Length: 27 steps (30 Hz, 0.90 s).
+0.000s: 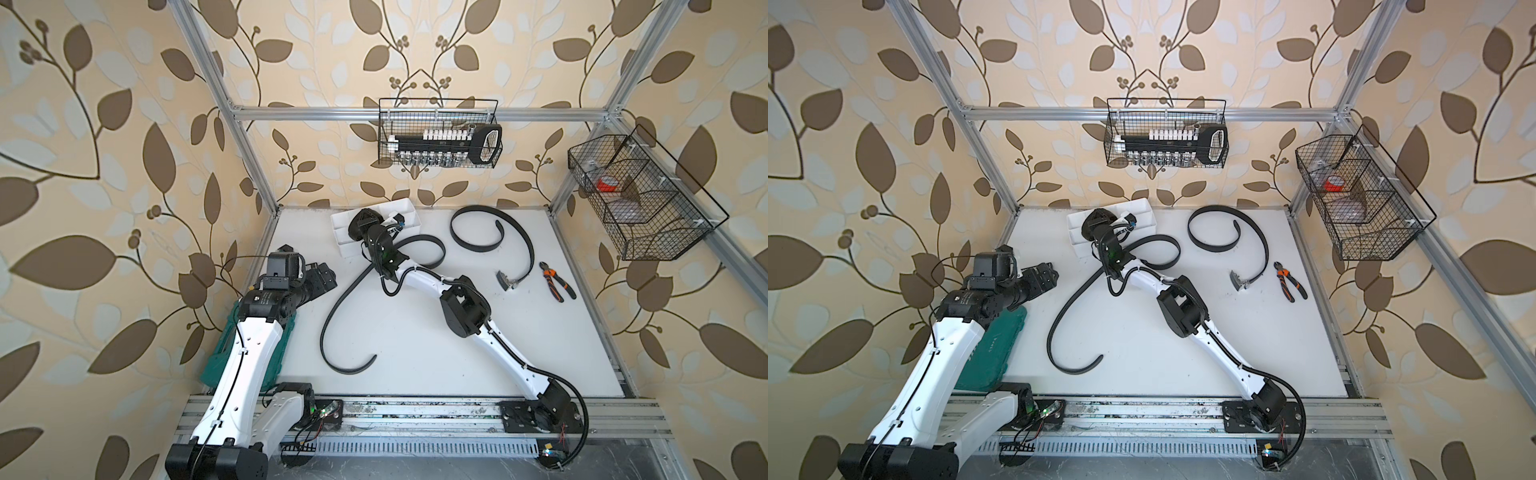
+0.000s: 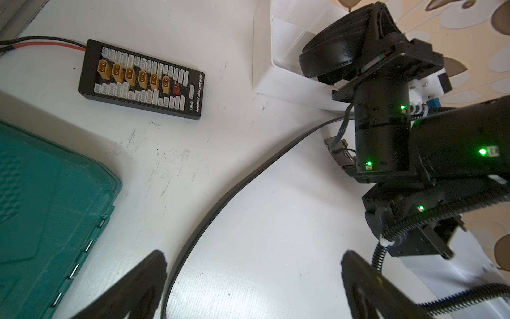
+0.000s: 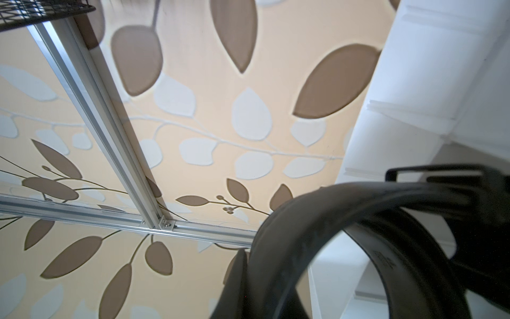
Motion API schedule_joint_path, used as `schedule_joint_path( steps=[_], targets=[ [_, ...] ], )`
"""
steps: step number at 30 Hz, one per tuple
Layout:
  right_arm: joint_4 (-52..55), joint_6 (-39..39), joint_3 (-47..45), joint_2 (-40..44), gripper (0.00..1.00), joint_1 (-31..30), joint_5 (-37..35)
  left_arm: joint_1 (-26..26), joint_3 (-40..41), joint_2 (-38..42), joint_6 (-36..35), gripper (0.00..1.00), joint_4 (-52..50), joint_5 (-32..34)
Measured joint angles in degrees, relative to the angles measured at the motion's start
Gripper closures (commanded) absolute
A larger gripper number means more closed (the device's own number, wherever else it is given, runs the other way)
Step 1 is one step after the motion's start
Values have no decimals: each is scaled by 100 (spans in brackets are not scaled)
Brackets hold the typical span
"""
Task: Place the belts into the storage roll
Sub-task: Place the belt in the container.
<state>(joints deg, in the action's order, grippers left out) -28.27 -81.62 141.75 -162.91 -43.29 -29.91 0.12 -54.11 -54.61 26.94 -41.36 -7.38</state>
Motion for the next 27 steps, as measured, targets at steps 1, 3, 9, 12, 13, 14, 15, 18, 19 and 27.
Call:
schedule_joint_path(
  steps=[1, 3, 9, 12, 13, 14, 15, 18, 19, 27],
  targets=[
    [24, 0, 7, 0, 93, 0, 0, 0, 0, 0, 2, 1, 0, -4],
    [101, -2, 37, 0, 88, 0, -9, 0, 0, 0, 0, 1, 0, -7],
    [426, -22, 155, 0, 73, 2, -9, 0, 2, 0, 0, 1, 0, -11],
    [595, -24, 192, 0, 66, 15, 11, 0, 2, 0, 0, 1, 2, -11],
    [643, -22, 197, 0, 64, 20, 20, 0, 4, 0, 0, 1, 2, -11],
    [669, -24, 199, 0, 62, 26, 37, 0, 9, 0, 0, 1, 2, -11],
    [688, -22, 199, 0, 59, 31, 50, 0, 9, 0, 0, 1, 0, -11],
    [811, -2, 234, 0, 53, 52, 120, 0, 9, 0, 0, 1, 2, -13],
    [887, 7, 260, 0, 51, 59, 149, 0, 9, 0, 0, 1, 2, -13],
    [1152, 70, 146, 0, 29, 166, 553, 0, 9, -2, 0, 1, 4, -17]
  ],
)
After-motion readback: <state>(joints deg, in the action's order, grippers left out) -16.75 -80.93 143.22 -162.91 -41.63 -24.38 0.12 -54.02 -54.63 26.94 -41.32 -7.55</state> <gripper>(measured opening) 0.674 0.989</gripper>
